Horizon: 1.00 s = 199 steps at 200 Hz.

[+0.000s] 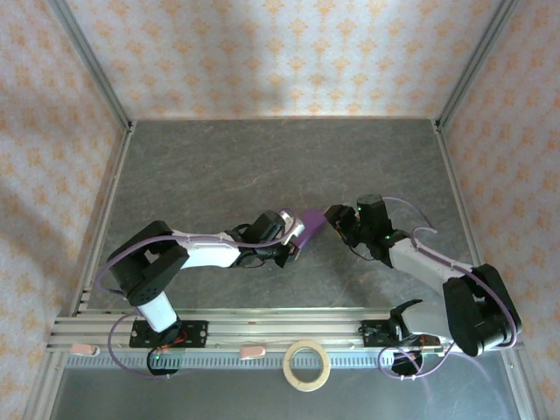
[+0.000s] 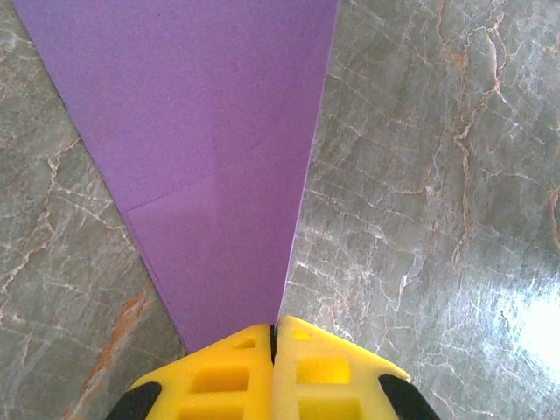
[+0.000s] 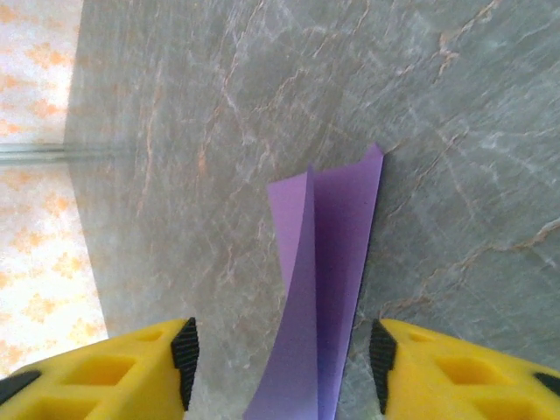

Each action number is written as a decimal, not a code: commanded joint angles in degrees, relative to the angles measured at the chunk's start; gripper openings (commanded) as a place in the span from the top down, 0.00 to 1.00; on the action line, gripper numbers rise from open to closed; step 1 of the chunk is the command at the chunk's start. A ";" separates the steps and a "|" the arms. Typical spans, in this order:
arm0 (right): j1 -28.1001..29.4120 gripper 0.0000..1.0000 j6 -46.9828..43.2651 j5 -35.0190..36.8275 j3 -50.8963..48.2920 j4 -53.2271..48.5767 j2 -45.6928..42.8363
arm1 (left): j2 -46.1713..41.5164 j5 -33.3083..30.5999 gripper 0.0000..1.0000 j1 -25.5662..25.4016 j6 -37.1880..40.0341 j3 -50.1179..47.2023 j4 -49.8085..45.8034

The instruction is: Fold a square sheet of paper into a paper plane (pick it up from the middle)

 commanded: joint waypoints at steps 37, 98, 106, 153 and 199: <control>0.22 0.41 2.88 -4.12 2.69 1.00 5.60 | -1.32 -1.53 1.00 0.59 2.89 0.38 -0.94; 2.06 0.46 0.32 -5.39 8.89 -3.40 14.38 | -2.14 -7.93 1.00 -0.71 7.65 2.14 -5.70; 2.06 0.47 -0.17 -5.81 9.49 -3.82 15.13 | -2.10 -9.38 1.00 -1.14 8.36 2.45 -6.62; 2.41 0.71 -2.46 -6.98 12.32 -6.60 18.14 | -2.12 -14.40 1.00 -2.97 9.90 2.87 -8.01; 2.38 0.90 -2.95 -6.90 12.98 -7.66 18.55 | -2.37 -19.40 0.98 -4.82 11.51 3.38 -8.79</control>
